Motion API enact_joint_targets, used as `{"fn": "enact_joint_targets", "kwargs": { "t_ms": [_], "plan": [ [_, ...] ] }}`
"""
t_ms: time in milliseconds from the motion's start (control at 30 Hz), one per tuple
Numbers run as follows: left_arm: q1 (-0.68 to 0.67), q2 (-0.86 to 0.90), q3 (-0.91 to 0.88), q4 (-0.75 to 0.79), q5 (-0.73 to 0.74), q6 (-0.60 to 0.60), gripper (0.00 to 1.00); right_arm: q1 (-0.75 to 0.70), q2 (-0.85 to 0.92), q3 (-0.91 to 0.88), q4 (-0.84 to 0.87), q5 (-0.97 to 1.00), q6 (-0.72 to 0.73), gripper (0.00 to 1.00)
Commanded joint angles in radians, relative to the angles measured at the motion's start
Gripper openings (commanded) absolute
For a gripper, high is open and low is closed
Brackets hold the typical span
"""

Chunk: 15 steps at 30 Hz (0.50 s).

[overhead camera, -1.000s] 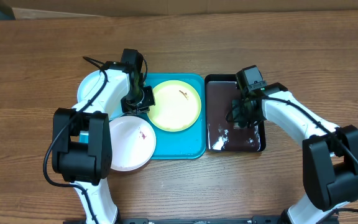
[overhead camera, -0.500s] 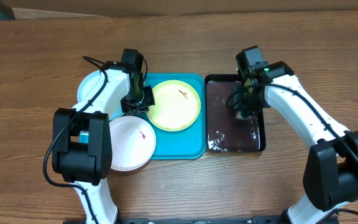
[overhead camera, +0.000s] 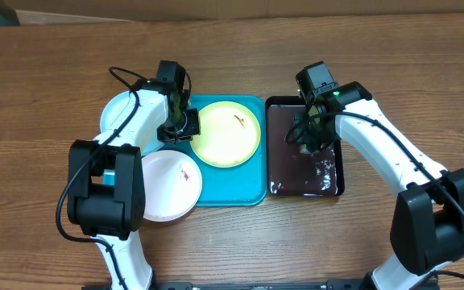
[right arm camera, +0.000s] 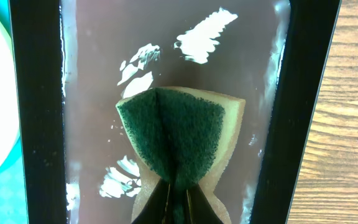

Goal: Clean dirty plates on tray and stack at the side

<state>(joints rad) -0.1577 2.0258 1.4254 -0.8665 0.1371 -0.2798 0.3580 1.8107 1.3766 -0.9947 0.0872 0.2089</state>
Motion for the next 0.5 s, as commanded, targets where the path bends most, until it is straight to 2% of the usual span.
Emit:
{"fn": "enact_joint_targets", "kwargs": {
  "t_ms": [0,133,200,233,367,467],
  "plan": [
    [-0.007,0.014,-0.006,0.001,-0.021,0.040,0.09,0.001,-0.037,0.020,0.003,0.016,0.001,0.04],
    [-0.007,0.014,-0.006,-0.012,-0.014,0.029,0.11,0.001,-0.037,0.020,0.000,0.017,0.001,0.04],
    [-0.008,0.014,-0.006,-0.021,-0.014,0.029,0.09,0.001,-0.037,0.021,0.001,0.017,0.001,0.04],
    [-0.008,0.014,-0.009,-0.021,-0.014,0.029,0.04,0.001,-0.037,0.024,0.000,0.017,0.002,0.04],
    [-0.007,0.014,-0.018,-0.011,-0.014,0.029,0.04,0.001,-0.037,0.052,-0.008,0.018,0.024,0.04],
    [-0.007,0.014,-0.018,-0.010,-0.015,0.031,0.04,0.000,-0.037,0.124,-0.079,0.026,0.023,0.04]
  ]
}}
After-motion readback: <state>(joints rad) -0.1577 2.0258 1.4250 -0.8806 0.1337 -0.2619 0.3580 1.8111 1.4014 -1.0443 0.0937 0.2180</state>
